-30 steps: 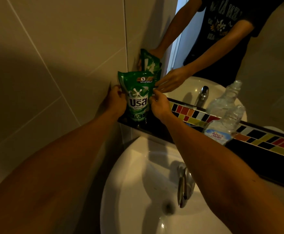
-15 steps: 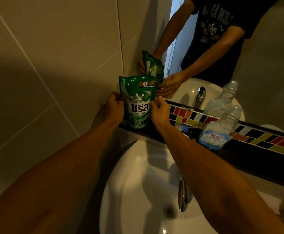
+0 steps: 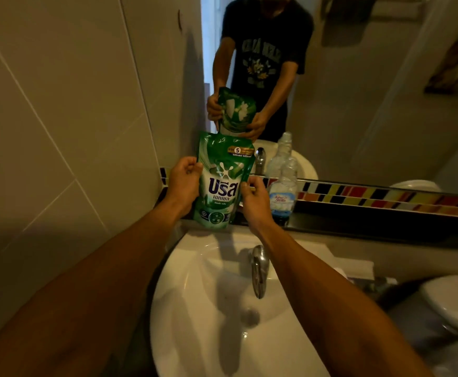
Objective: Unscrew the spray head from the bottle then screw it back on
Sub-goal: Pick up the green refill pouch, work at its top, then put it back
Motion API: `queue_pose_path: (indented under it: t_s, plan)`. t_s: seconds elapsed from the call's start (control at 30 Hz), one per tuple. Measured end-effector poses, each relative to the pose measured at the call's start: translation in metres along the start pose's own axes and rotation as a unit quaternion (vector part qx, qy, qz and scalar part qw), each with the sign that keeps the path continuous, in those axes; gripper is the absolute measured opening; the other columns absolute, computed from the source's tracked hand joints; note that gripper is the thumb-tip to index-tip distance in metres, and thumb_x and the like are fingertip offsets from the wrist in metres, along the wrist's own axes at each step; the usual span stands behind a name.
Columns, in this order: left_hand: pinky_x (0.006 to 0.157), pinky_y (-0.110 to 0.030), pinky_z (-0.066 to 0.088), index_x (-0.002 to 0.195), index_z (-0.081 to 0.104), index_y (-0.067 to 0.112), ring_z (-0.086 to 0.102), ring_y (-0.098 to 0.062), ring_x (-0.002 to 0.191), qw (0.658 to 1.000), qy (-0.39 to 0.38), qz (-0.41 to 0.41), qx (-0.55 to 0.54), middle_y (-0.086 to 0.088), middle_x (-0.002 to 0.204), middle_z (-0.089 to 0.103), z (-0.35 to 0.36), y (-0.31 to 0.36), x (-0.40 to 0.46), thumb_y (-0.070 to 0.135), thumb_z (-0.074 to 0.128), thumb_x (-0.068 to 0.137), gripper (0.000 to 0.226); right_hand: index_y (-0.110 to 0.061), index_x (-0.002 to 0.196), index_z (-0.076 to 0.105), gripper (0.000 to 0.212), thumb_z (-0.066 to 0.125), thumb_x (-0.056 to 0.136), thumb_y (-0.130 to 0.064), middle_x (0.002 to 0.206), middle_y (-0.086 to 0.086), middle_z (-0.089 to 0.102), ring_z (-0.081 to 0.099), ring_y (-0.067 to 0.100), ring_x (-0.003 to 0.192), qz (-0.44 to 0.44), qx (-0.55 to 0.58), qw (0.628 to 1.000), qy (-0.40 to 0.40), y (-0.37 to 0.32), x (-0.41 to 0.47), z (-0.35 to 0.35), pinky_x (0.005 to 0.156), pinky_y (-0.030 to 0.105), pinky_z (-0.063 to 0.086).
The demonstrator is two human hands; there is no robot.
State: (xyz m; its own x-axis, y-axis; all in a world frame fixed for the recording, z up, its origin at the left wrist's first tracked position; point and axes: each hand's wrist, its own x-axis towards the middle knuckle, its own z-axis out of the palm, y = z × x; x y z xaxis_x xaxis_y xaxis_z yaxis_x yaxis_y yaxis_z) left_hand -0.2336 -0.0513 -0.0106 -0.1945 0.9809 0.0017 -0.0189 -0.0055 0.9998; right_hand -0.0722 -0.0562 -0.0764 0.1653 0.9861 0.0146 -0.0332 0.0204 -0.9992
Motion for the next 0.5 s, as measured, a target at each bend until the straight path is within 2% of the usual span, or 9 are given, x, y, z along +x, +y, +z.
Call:
queue_pose_path:
  t_s: [0.1, 0.2, 0.3, 0.37, 0.5]
  plan:
    - [0.067, -0.037, 0.059, 0.101, 0.058, 0.018, 0.068, -0.017, 0.084, 0.999, -0.038, -0.012, -0.015, -0.001, 0.097, 0.068, 0.02, 0.014, -0.017, 0.017, 0.048, 0.103, 0.01, -0.025, 0.11, 0.056, 0.013, 0.044, 0.11, -0.029, 0.114, 0.009, 0.073, 0.07, 0.031, 0.111, 0.006, 0.023, 0.999, 0.03, -0.009, -0.017, -0.02, 0.094, 0.058, 0.059]
    - [0.076, -0.046, 0.061, 0.102, 0.059, 0.021, 0.069, -0.023, 0.093, 0.997, -0.071, -0.02, -0.018, -0.005, 0.104, 0.069, 0.04, 0.027, -0.031, 0.018, 0.047, 0.103, 0.012, -0.035, 0.119, 0.054, 0.017, 0.041, 0.11, -0.034, 0.119, 0.004, 0.072, 0.07, 0.023, 0.112, 0.002, 0.059, 0.997, 0.043, -0.016, -0.031, -0.039, 0.092, 0.051, 0.061]
    - [0.08, -0.057, 0.059, 0.101, 0.058, 0.023, 0.069, -0.028, 0.099, 0.996, -0.086, -0.02, -0.005, -0.009, 0.113, 0.068, 0.058, 0.041, -0.039, 0.02, 0.046, 0.103, 0.012, -0.047, 0.145, 0.041, 0.036, 0.044, 0.11, -0.038, 0.121, -0.017, 0.067, 0.07, 0.0, 0.105, -0.001, 0.102, 0.995, 0.023, -0.021, -0.045, -0.054, 0.073, 0.023, 0.062]
    - [0.079, -0.059, 0.058, 0.102, 0.057, 0.022, 0.069, -0.03, 0.098, 0.997, -0.082, -0.012, 0.005, -0.009, 0.111, 0.068, 0.068, 0.05, -0.04, 0.02, 0.046, 0.103, 0.011, -0.05, 0.152, 0.034, 0.05, 0.052, 0.107, -0.037, 0.12, -0.027, 0.066, 0.07, -0.008, 0.101, -0.008, 0.114, 0.993, 0.001, -0.019, -0.052, -0.061, 0.068, 0.015, 0.059]
    - [0.077, -0.058, 0.059, 0.097, 0.056, 0.021, 0.069, -0.029, 0.091, 0.998, -0.061, -0.006, 0.03, -0.005, 0.097, 0.067, 0.085, 0.059, -0.034, 0.016, 0.048, 0.102, 0.011, -0.047, 0.16, 0.023, 0.09, 0.074, 0.093, -0.014, 0.139, -0.006, 0.064, 0.068, 0.006, 0.116, -0.022, 0.099, 0.994, -0.047, -0.016, -0.053, -0.072, 0.076, 0.022, 0.061]
